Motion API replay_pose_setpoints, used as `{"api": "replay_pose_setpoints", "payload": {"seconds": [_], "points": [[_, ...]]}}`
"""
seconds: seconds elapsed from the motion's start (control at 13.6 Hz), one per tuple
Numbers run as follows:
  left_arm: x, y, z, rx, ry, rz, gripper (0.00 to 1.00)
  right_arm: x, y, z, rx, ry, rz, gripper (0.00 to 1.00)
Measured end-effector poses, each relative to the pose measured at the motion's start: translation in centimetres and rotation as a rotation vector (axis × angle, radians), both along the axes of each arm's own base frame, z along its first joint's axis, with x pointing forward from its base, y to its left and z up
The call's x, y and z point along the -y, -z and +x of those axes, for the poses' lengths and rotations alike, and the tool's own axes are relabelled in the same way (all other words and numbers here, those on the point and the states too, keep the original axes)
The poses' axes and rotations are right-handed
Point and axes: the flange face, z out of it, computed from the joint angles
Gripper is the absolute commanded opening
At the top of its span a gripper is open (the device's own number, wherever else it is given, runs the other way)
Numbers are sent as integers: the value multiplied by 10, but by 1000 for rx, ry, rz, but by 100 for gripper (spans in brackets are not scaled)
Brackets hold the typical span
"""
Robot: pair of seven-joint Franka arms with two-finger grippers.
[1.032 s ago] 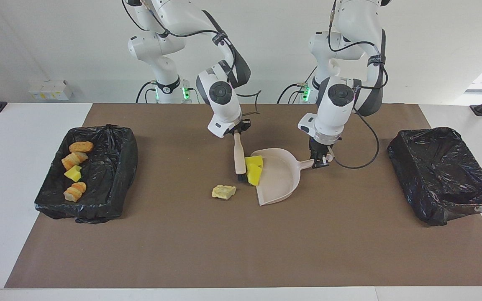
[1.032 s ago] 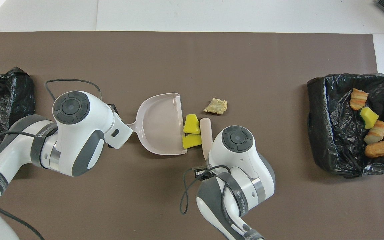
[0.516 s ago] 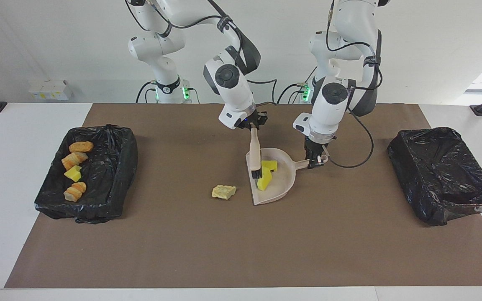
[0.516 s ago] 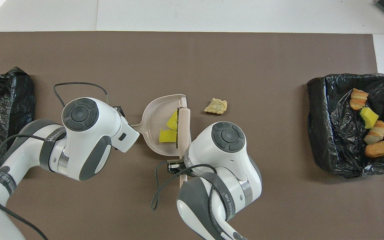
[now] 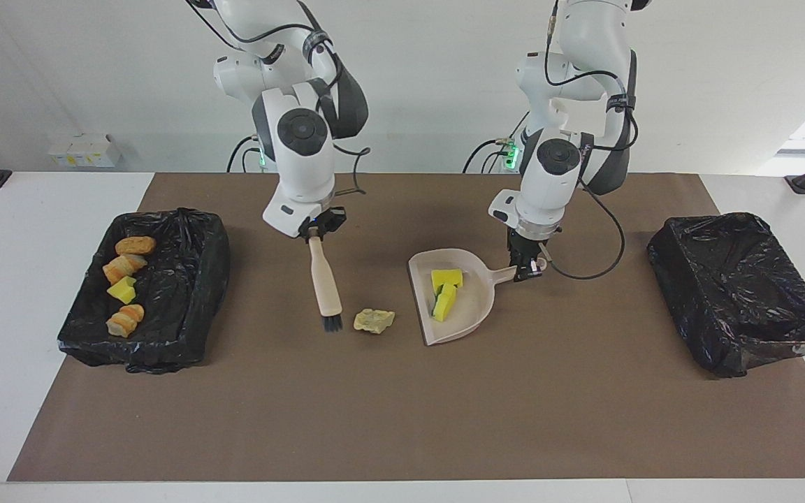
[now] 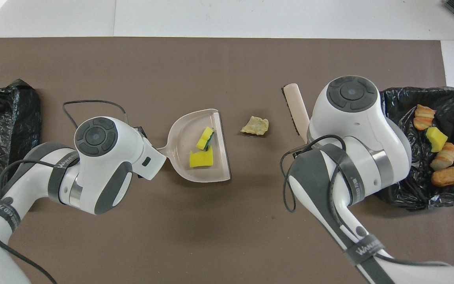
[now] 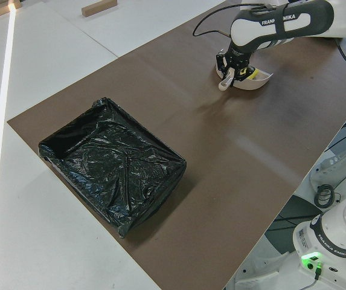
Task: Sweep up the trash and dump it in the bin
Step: 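Sweep the sponges and tan piece into the dustpan with the right gripper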
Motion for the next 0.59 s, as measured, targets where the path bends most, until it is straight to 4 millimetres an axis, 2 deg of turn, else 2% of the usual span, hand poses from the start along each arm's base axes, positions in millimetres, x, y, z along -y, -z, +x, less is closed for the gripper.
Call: {"api": "replay_pose_setpoints", "payload": {"seconds": [0.07, 0.15, 0.29, 0.44, 0.59], "points": [[0, 0, 0, 0, -2, 0, 0, -2, 20, 8, -60, -31, -51, 0], [0, 0, 0, 0, -3, 0, 0, -17, 42, 13, -110, -60, -78, 0], [0, 1, 0, -1, -5, 0, 0, -63, 75, 14, -162, -107, -87, 0], [-1, 1, 0, -1, -7, 0, 0, -95, 86, 2, -194, -67, -41, 0], [-1, 1, 0, -2, -8, 0, 0, -112, 83, -6, -224, 6, 51, 0]]}}
